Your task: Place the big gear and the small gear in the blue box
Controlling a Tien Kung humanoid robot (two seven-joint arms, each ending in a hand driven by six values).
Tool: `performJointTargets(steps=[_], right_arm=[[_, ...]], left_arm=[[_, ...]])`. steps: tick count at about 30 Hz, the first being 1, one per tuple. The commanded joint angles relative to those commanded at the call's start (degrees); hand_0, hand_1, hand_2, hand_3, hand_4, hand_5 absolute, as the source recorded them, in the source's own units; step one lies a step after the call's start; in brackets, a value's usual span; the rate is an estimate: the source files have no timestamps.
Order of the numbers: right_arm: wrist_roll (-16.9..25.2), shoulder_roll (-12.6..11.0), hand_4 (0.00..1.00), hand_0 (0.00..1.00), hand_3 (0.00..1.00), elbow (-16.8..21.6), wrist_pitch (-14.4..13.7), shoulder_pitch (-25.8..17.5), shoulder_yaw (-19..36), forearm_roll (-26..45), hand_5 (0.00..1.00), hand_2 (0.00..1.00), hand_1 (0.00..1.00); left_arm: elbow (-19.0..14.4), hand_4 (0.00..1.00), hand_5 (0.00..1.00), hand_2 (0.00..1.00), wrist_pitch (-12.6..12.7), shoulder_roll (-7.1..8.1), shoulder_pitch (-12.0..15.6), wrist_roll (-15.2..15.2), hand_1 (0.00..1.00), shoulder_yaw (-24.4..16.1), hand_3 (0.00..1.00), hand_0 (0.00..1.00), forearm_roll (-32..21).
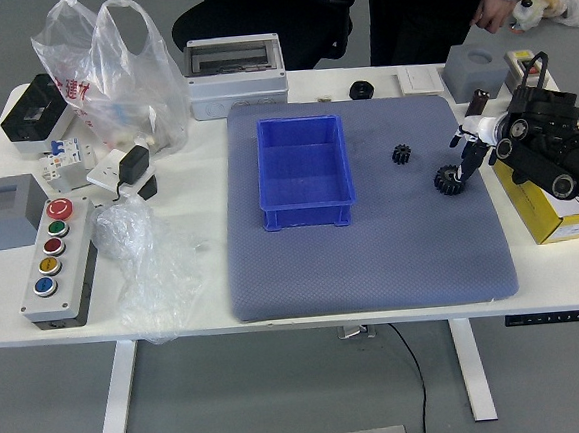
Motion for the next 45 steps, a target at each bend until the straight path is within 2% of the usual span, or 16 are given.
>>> performJointTargets(steps=[14,37,43,44,45], right_arm=[[-0.09,0.67,0.837,0.697,0.885,-0.80,0.34,-0.77,0.44,0.47,0.092,0.810,0.684],[0.25,1.56,0.857,0.695,0.883,-1.83,-0.54,-2.03,0.49,1.22,0.126,0.810,0.686],[0.32,1.93,0.862,0.690,0.871,-2.00,-2.02,-2.53,0.17,1.09,0.136,0.804,0.684],[0.33,2.00,0.857,0.606,0.767,-2.02,-2.40,-2.59,0.10,1.00,0.132,0.718,0.594],[0.35,2.08,0.857,0.606,0.767,-2.03,-2.86,-2.66,0.04,0.83,0.132,0.718,0.594]], left_arm=[[0.00,0.672,0.356,0.891,0.00,-0.32,-0.12,-0.01,0.888,0.20,0.872,0.899,-0.05],[-0.05,0.671,0.356,0.891,-0.01,-0.50,-0.67,-0.01,0.889,0.74,0.871,0.899,-0.13],[-0.04,0.671,0.356,0.891,-0.01,-0.46,-0.73,-0.01,0.888,0.88,0.872,0.899,-0.16],[-0.04,0.671,0.356,0.890,-0.01,-0.45,-0.73,-0.01,0.888,0.89,0.872,0.898,-0.16],[-0.04,0.671,0.356,0.890,-0.01,-0.44,-0.72,-0.01,0.888,0.91,0.872,0.898,-0.17]])
